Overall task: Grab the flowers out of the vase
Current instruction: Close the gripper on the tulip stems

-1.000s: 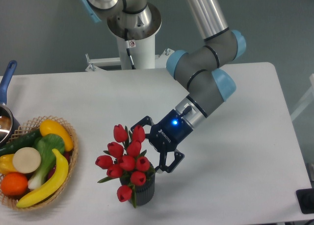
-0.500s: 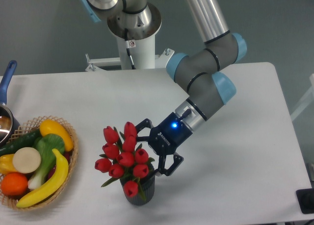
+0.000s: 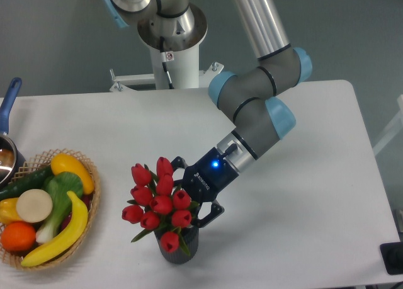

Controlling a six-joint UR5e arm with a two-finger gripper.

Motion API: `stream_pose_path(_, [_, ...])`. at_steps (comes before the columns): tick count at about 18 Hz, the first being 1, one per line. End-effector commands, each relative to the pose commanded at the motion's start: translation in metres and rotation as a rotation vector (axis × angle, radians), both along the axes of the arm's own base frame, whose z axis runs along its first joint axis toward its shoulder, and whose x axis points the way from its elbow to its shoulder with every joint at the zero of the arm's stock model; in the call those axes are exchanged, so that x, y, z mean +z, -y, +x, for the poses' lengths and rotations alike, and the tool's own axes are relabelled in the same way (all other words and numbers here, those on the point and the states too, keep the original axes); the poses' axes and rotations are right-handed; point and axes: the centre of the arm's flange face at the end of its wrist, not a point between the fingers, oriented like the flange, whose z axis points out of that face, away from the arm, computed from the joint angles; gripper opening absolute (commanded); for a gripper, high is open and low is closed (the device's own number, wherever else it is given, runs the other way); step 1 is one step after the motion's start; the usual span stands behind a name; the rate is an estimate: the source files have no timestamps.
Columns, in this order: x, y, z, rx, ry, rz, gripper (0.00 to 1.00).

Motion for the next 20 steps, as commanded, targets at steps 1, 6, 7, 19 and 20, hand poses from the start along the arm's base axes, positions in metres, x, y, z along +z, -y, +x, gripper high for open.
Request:
stream_pose_path(1, [0.004,0.001,-0.001,0.005,-0.001,0.001,0.00])
stream_pose_path(6, [0.014,0.007,-0.010,0.021,-0.012,0.010,0.00])
stream_pose_path(7, [0.021,0.009,-0.009,0.026,-0.016,0.014,0.00])
stream_pose_path(19, [0.098,0.006,-0.032,0.145,0.138,-0.021,0.00])
stream_pose_path(20, [0.100,0.006,-0.032,0.150,0.152,-0.025,0.00])
